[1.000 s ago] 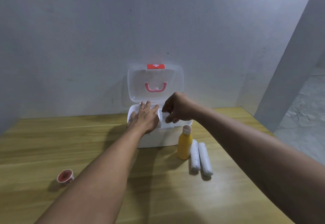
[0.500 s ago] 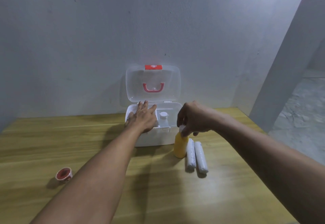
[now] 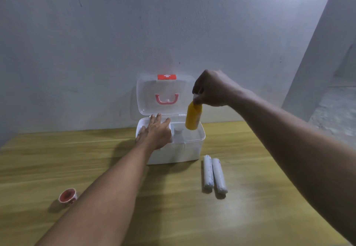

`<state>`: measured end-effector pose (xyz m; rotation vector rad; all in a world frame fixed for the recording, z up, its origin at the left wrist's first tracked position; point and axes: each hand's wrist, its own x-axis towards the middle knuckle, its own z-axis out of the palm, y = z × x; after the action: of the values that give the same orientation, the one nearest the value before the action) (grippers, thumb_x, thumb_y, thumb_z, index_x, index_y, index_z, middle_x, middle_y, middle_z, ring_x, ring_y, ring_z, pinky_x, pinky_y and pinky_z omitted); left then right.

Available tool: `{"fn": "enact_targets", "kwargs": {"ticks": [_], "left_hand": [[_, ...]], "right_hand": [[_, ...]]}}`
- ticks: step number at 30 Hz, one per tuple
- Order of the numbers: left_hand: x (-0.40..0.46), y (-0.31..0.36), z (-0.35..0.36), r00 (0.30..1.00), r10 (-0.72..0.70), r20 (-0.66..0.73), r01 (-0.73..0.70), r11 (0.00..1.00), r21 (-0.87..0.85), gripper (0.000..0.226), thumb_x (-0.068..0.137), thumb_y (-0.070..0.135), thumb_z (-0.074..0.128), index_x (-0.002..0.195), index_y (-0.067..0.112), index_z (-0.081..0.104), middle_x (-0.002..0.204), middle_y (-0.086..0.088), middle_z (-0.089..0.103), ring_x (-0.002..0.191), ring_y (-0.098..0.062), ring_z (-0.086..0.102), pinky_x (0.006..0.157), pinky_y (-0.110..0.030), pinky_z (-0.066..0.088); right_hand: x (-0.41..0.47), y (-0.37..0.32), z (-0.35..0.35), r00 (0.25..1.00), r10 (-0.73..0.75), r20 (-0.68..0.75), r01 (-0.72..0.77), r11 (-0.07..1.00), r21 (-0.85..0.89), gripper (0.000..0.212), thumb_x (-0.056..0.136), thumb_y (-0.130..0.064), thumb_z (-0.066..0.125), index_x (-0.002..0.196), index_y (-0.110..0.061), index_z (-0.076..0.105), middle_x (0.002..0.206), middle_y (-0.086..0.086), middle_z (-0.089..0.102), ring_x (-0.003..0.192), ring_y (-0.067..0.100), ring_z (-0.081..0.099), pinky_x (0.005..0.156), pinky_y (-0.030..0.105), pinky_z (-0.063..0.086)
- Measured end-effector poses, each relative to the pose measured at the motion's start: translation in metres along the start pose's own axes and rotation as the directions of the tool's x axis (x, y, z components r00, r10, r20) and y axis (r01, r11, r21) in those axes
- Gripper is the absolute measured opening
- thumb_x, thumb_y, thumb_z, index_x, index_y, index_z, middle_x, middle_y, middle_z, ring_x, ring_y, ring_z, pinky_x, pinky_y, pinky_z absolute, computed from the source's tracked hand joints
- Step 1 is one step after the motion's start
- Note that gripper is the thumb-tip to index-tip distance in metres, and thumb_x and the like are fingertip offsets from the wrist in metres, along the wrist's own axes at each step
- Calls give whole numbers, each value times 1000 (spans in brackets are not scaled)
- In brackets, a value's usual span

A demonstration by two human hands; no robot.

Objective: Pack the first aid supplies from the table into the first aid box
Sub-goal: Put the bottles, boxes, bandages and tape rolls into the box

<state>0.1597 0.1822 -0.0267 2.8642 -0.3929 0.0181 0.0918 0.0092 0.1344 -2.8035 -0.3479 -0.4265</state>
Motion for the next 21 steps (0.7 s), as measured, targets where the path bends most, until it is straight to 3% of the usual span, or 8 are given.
{"fn": "enact_targets", "kwargs": {"ticks": [2, 3, 5, 6, 9, 15, 19, 21], "left_hand": [[0, 0, 1, 1000, 8, -9, -8, 1000, 17, 61, 95, 13, 31, 152, 22, 13, 163, -13, -1, 150, -32, -5, 114, -62, 16], [0, 0, 0, 1000, 1, -11, -1, 1000, 13, 62, 94, 14, 33, 152, 23, 13, 163, -12, -2, 150, -31, -6, 114, -61, 15], [-2, 2, -2, 1000, -21, -4, 21, 1000, -10, 61, 95, 17, 30, 152, 27, 13, 163, -7, -4, 150, -27, -8, 117, -58, 12], [-2, 3, -3, 1000, -30, 1, 30, 999, -27, 59, 96, 20, 26, 153, 28, 12, 164, -5, -5, 150, -25, -9, 118, -56, 10], [-4, 3, -3, 999, -38, 5, 38, 997, -74, 56, 97, 27, 17, 153, 30, 13, 164, -2, -6, 150, -21, -10, 119, -53, 7], [-6, 4, -4, 999, -37, 10, 37, 996, -85, 56, 97, 28, 17, 153, 30, 14, 164, 0, -6, 150, -20, -10, 120, -52, 7], [-7, 4, -5, 999, -33, 9, 33, 996, -82, 55, 98, 28, 17, 153, 30, 13, 164, -1, -6, 150, -20, -10, 120, -52, 7], [-6, 4, -4, 999, -32, 13, 33, 997, -74, 56, 98, 28, 17, 153, 30, 13, 164, -1, -6, 150, -20, -10, 120, -52, 7]], "right_hand": [[10, 6, 25, 1000, 3, 0, -3, 997, -71, 14, 77, -11, 74, 89, -5, 75, 89, 13, 73, 79, 27, 68, 70, 39, 60], [14, 10, 37, 1000, 9, 21, -7, 994, -107, 8, 76, -10, 72, 82, -4, 74, 82, 14, 71, 75, 29, 67, 64, 38, 59], [18, 16, 59, 998, 36, 58, -27, 988, -152, 13, 76, -9, 70, 64, -5, 66, 61, 8, 60, 61, 29, 57, 45, 27, 45], [19, 20, 67, 996, 44, 76, -32, 988, -151, 16, 76, -8, 70, 61, -6, 63, 57, 6, 55, 59, 27, 53, 43, 24, 38], [20, 29, 84, 994, 57, 99, -41, 987, -156, 10, 76, -13, 72, 80, -4, 72, 76, 12, 69, 65, 27, 61, 53, 29, 49], [20, 40, 97, 989, 85, 123, -62, 982, -179, 24, 75, -20, 72, 95, -6, 73, 95, 16, 72, 81, 34, 67, 66, 38, 58], [13, 42, 94, 989, 105, 99, -98, 992, -81, 45, 76, -29, 77, 115, -9, 66, 105, 11, 71, 92, 30, 66, 76, 35, 56], [5, 43, 86, 985, 170, 9, -169, 984, -58, 37, 76, -33, 77, 105, -12, 68, 99, 11, 72, 89, 31, 65, 74, 36, 55]]}}
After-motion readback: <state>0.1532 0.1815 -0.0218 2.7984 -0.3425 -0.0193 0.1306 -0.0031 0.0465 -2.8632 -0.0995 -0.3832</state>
